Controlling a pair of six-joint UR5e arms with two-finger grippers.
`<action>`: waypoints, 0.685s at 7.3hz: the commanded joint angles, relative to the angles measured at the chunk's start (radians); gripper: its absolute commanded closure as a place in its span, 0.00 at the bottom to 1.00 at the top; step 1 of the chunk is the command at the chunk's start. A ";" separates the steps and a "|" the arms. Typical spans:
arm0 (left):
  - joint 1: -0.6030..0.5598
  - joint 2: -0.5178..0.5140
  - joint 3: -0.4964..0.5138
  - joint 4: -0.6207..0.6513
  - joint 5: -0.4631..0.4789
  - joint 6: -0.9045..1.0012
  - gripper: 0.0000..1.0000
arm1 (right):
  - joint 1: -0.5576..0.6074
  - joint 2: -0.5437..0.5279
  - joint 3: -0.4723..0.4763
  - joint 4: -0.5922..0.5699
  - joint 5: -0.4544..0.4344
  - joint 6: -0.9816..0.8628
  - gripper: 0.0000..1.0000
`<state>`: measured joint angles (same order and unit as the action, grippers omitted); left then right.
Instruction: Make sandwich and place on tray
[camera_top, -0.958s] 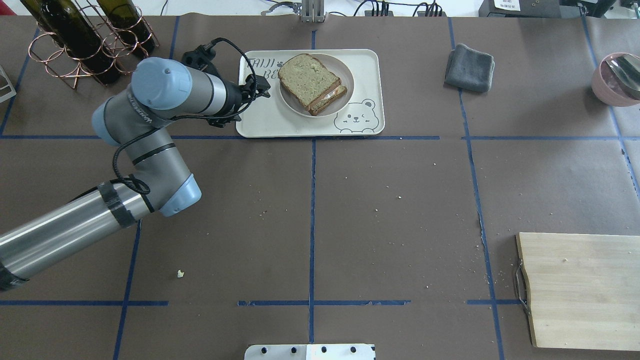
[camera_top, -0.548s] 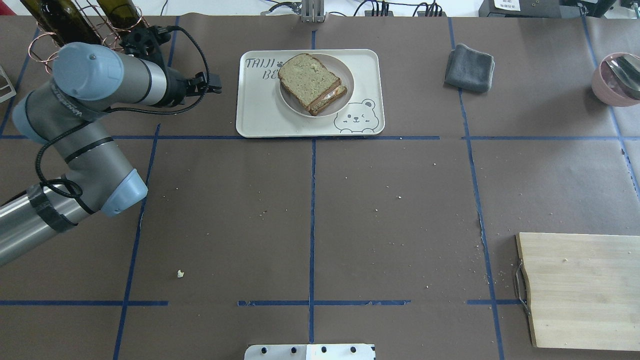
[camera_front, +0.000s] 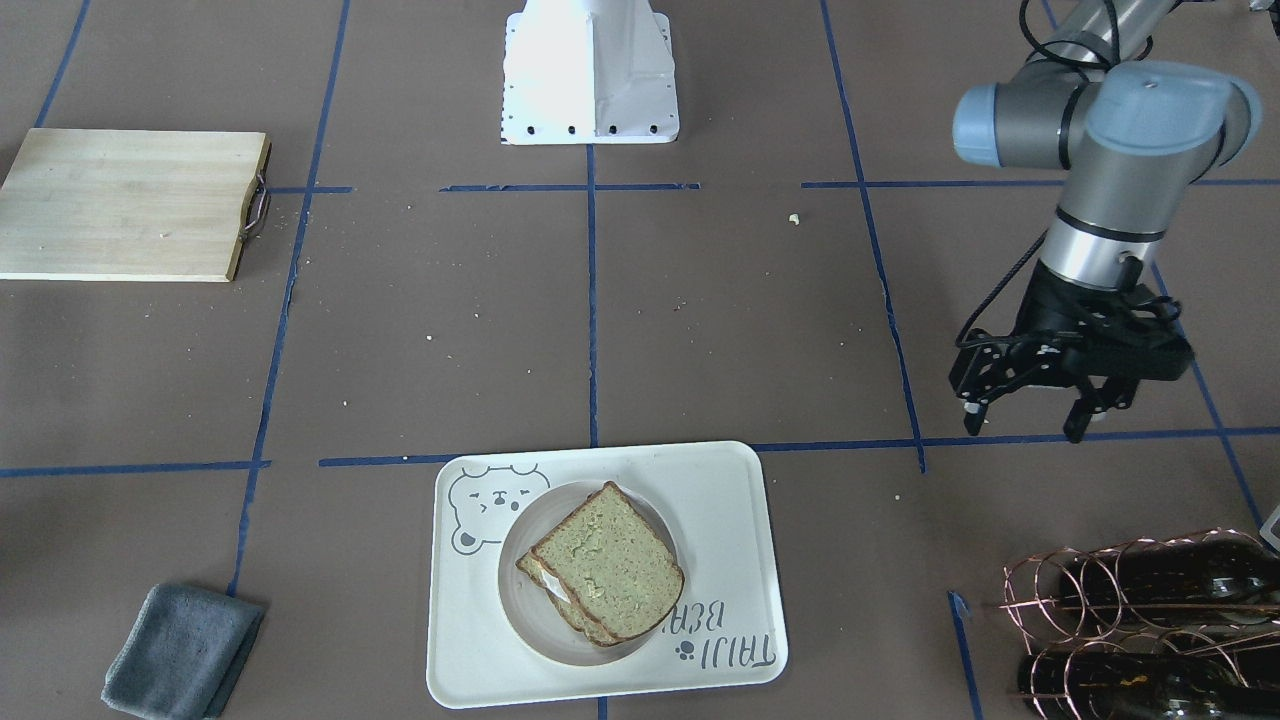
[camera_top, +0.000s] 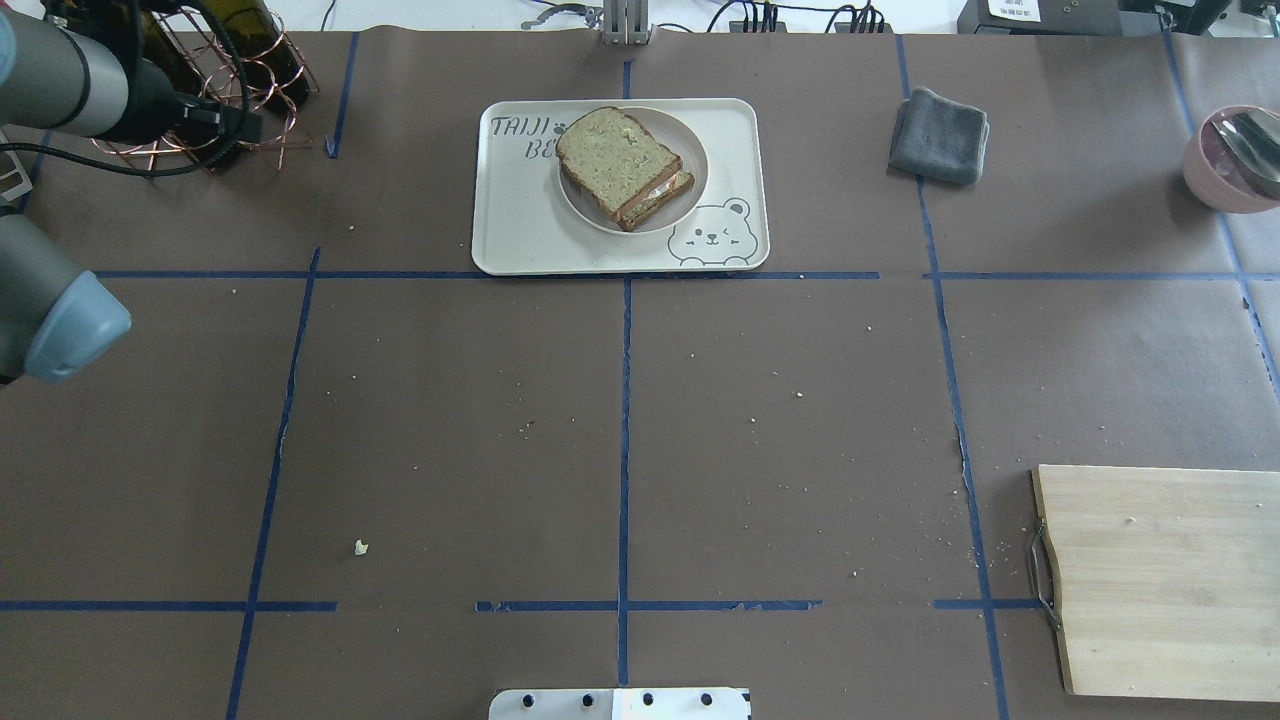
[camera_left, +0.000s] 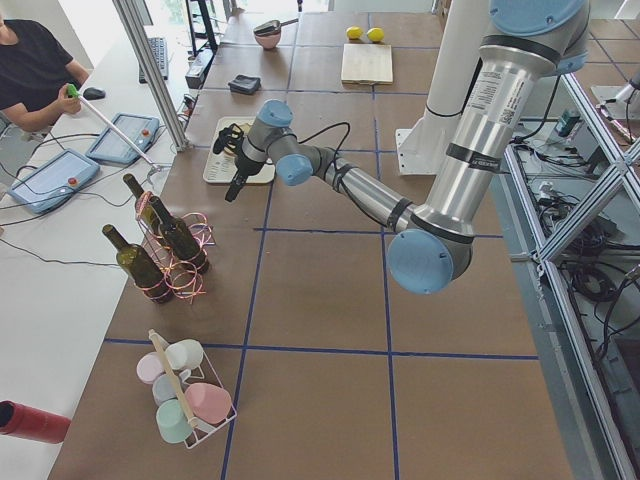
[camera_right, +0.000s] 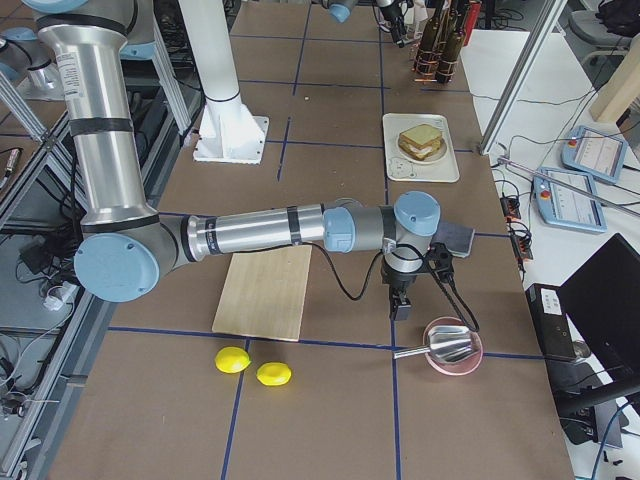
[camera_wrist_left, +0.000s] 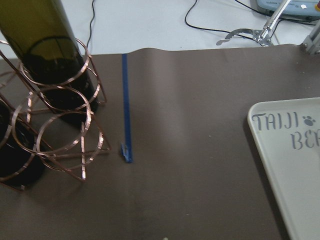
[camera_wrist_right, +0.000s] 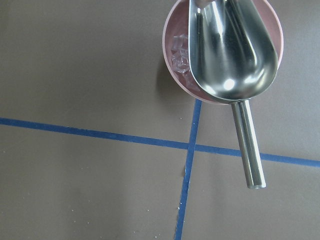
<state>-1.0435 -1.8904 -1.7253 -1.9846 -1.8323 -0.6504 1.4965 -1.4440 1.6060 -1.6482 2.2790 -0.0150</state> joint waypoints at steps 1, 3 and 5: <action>-0.157 0.092 -0.008 -0.002 -0.114 0.264 0.00 | 0.010 -0.050 0.000 0.072 0.028 0.001 0.00; -0.278 0.173 -0.014 -0.008 -0.212 0.450 0.00 | 0.016 -0.093 -0.001 0.116 0.063 0.003 0.00; -0.285 0.232 0.018 -0.039 -0.200 0.499 0.00 | 0.037 -0.104 0.003 0.117 0.085 0.001 0.00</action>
<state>-1.3197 -1.6889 -1.7383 -2.0113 -2.0339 -0.1860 1.5201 -1.5402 1.6062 -1.5344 2.3502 -0.0126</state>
